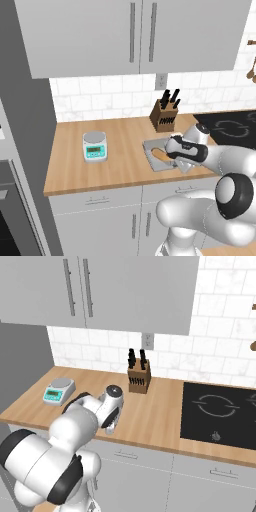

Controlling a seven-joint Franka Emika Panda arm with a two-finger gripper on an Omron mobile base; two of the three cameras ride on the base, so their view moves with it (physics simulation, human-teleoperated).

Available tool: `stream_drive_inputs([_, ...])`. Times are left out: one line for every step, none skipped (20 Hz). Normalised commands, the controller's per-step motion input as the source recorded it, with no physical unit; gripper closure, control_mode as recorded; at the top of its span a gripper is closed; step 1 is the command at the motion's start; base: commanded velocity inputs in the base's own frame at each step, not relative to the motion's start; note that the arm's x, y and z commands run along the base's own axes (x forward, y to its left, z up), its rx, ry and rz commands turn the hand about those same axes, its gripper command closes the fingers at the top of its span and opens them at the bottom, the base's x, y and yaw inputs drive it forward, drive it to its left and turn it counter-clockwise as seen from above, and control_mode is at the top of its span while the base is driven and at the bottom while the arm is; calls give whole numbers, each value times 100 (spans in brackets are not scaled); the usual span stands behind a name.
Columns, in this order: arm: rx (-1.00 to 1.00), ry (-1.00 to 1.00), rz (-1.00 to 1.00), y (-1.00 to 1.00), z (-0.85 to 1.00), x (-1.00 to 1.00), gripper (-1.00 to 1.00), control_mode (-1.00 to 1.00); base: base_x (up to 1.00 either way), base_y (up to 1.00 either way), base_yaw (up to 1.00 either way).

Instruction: Take the meat container that has the fish and place it on the second highest rack of the freezer. Then take the vegetable container that has the sweet potato and squash and place it on the highest rack of the freezer.

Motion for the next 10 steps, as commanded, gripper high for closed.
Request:
stream_drive_inputs([0, 2, 0, 0, 0, -1, 100, -100, 0, 0, 0])
stream_drive_inputs([0, 1, 0, 0, 0, -1, 100, -100, 0, 0, 0])
stream_drive_inputs([0, 1, 0, 0, 0, 0, 100, -100, 0, 0, 0])
stream_drive_inputs([0, 0, 0, 3, 7, -7, 100, -100, 0, 0, 0])
stream_drive_inputs([0, 0, 0, 0, 7, -9, 100, -100, 0, 0, 0])
stream_drive_inputs([0, 0, 0, 0, 12, -14, 100, -100, 0, 0, 0])
stream_drive_inputs([0, 0, 0, 0, 16, -21, 100, -100, 0, 0, 0])
stream_drive_inputs([0, 0, 0, 0, 21, -27, 100, -100, 0, 0, 0])
stream_drive_inputs([0, 0, 0, 0, 19, -27, 100, -100, 0, 0, 0])
stream_drive_inputs([0, 0, 0, 0, 18, -25, 100, -100, 0, 0, 0])
